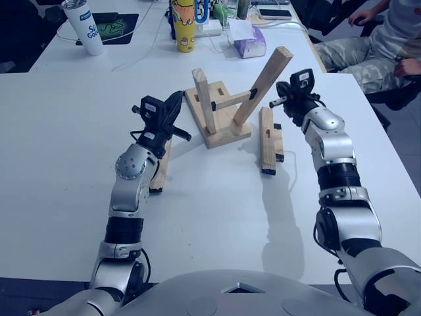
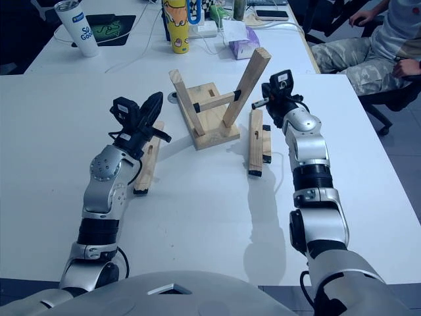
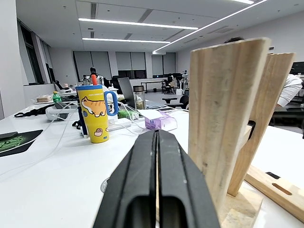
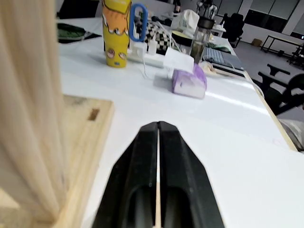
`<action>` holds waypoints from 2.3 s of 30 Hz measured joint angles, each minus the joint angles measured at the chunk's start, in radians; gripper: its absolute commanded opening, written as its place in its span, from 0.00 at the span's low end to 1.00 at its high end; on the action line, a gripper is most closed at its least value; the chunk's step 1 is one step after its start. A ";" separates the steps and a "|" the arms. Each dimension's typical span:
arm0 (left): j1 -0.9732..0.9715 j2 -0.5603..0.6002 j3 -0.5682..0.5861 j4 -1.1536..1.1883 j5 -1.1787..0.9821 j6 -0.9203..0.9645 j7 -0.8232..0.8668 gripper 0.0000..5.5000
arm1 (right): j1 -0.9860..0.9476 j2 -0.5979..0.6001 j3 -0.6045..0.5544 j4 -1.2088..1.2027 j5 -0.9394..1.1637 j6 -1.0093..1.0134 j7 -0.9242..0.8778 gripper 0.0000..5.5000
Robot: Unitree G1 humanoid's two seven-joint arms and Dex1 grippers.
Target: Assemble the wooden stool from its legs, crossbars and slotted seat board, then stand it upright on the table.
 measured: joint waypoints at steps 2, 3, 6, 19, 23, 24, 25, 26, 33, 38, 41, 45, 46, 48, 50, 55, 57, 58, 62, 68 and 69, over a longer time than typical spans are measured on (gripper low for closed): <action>-0.001 0.001 0.000 0.003 0.000 0.000 0.000 0.00 | -0.028 -0.001 -0.002 0.048 0.020 -0.063 0.081 0.00; -0.001 0.002 0.001 0.004 0.000 0.000 0.000 0.00 | -0.031 -0.002 -0.001 0.065 0.020 -0.086 0.121 0.00; -0.002 0.004 0.006 0.008 0.000 0.000 0.003 0.00 | -0.020 -0.011 0.002 0.077 0.040 -0.114 0.241 0.00; -0.005 0.055 0.041 0.076 0.076 0.048 0.104 0.00 | 0.205 0.064 0.019 -0.299 -0.009 0.044 0.023 0.00; 0.011 0.067 0.051 0.075 0.096 0.098 0.143 0.00 | 0.325 0.143 -0.043 -0.488 -0.025 0.211 -0.214 0.00; 0.012 0.067 0.055 0.074 0.107 0.118 0.161 0.00 | 0.354 0.172 -0.046 -0.532 -0.031 0.248 -0.262 0.00; 0.011 0.066 0.060 0.073 0.117 0.137 0.183 0.00 | 0.374 0.200 -0.045 -0.567 -0.036 0.276 -0.300 0.00; 0.011 0.064 0.066 0.072 0.123 0.160 0.210 0.00 | 0.385 0.223 -0.043 -0.596 -0.044 0.297 -0.334 0.00; -0.013 0.051 0.097 0.065 0.158 0.267 0.314 0.00 | 0.350 0.246 -0.088 -0.603 -0.060 0.330 -0.450 0.00; -0.043 -0.001 0.053 0.018 0.147 0.340 0.313 0.00 | 0.321 0.245 -0.039 -0.586 -0.042 0.343 -0.383 0.00; -0.048 -0.071 -0.066 -0.103 0.115 0.454 0.258 0.00 | 0.324 0.274 0.097 -0.680 -0.011 0.394 -0.271 0.00; -0.043 -0.061 -0.075 -0.157 0.114 0.544 0.255 0.00 | 0.354 0.256 0.122 -0.732 -0.018 0.458 -0.262 0.00; -0.043 -0.060 -0.075 -0.158 0.115 0.548 0.255 0.00 | 0.353 0.256 0.124 -0.732 -0.020 0.466 -0.262 0.00; -0.043 -0.054 -0.074 -0.158 0.114 0.554 0.253 0.00 | 0.352 0.254 0.130 -0.728 -0.022 0.487 -0.260 0.00; -0.043 -0.042 -0.073 -0.156 0.112 0.554 0.238 0.00 | 0.351 0.244 0.141 -0.714 -0.024 0.512 -0.254 0.00; -0.039 -0.034 -0.062 -0.119 0.110 0.552 0.222 0.00 | 0.351 0.216 0.136 -0.683 -0.047 0.536 -0.261 0.00; -0.025 -0.022 -0.047 -0.099 0.113 0.545 0.223 0.00 | 0.355 0.183 0.115 -0.680 -0.062 0.533 -0.262 0.00; -0.019 -0.016 -0.040 -0.090 0.114 0.545 0.224 0.00 | 0.358 0.167 0.106 -0.678 -0.066 0.532 -0.263 0.00; -0.001 -0.005 -0.030 -0.078 0.121 0.536 0.233 0.00 | 0.360 0.117 0.078 -0.665 -0.100 0.492 -0.271 0.00; 0.002 -0.013 -0.031 -0.076 0.121 0.531 0.243 0.00 | 0.126 0.121 -0.059 -0.652 -0.025 0.334 -0.300 0.00; 0.002 -0.017 -0.031 -0.076 0.121 0.528 0.244 0.00 | 0.026 0.133 -0.080 -0.653 0.012 0.310 -0.303 0.00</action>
